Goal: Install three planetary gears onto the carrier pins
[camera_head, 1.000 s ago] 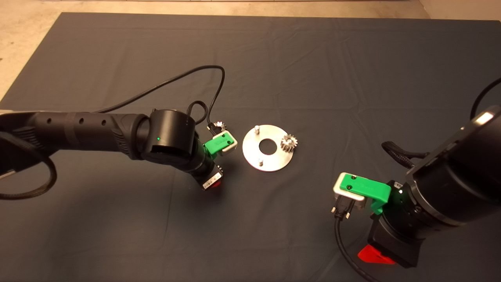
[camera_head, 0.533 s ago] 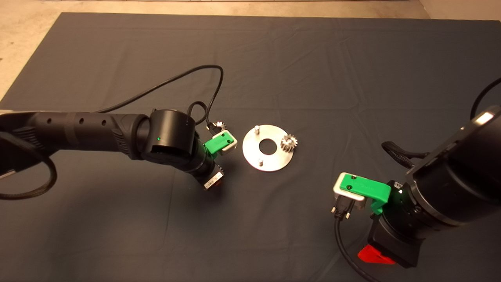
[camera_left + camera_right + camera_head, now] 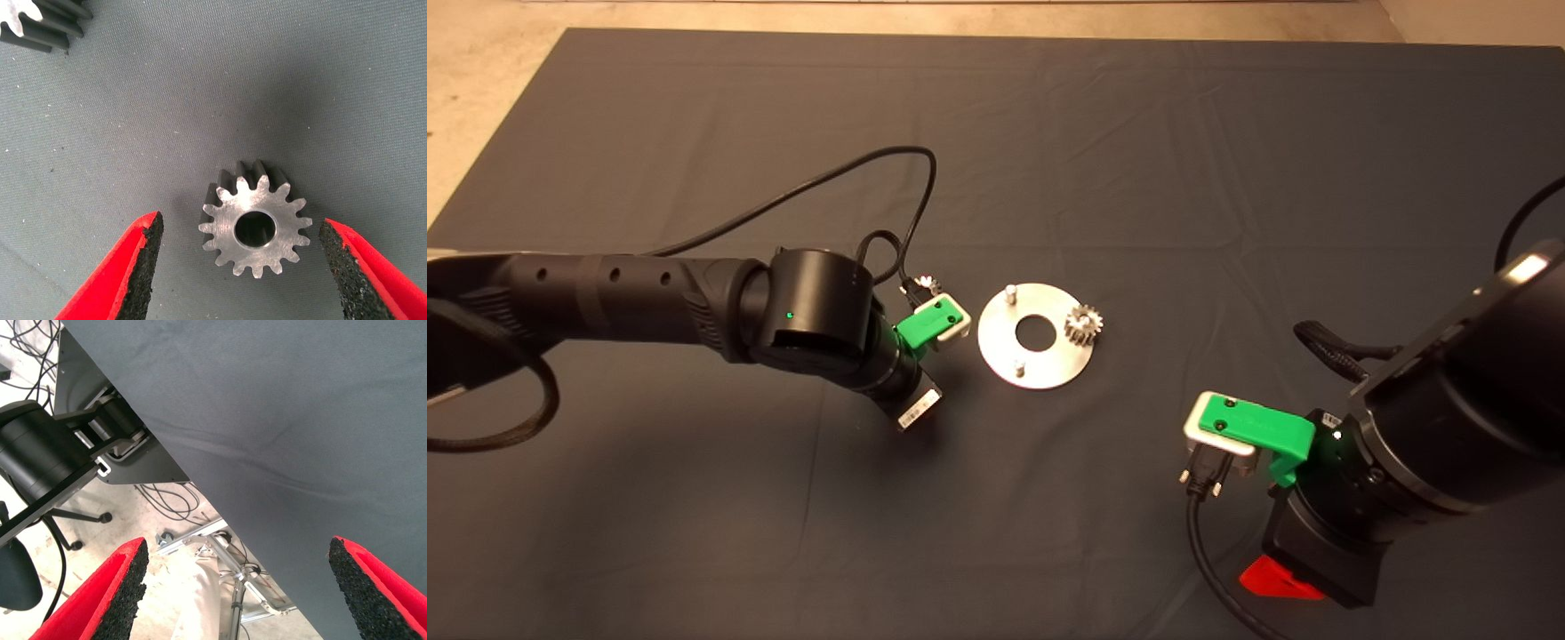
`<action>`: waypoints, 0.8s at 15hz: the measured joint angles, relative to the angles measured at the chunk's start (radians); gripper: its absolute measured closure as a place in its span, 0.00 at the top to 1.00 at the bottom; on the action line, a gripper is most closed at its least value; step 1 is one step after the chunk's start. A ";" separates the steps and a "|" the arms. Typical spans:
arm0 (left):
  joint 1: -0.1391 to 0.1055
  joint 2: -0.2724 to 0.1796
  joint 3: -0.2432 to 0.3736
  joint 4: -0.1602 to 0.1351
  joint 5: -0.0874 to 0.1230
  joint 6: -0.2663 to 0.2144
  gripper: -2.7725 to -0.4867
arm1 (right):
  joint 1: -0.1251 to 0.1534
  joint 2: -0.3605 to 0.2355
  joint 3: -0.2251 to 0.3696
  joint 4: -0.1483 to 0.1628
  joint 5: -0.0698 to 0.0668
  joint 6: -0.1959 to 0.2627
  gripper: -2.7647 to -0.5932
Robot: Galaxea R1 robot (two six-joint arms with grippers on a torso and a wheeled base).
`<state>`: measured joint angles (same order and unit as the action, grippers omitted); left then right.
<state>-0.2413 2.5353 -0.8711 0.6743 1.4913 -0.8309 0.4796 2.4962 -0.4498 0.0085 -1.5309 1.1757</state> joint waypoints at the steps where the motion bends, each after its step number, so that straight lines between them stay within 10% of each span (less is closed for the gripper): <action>1: 0.000 0.000 0.000 0.000 0.000 -0.002 0.52 | 0.000 0.000 0.000 0.000 0.000 0.000 0.65; 12: 0.007 0.000 0.002 0.000 -0.016 -0.022 0.45 | 0.000 0.000 0.000 0.000 0.000 0.000 0.65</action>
<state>-0.2347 2.5349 -0.8694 0.6738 1.4755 -0.8529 0.4793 2.4964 -0.4498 0.0085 -1.5313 1.1757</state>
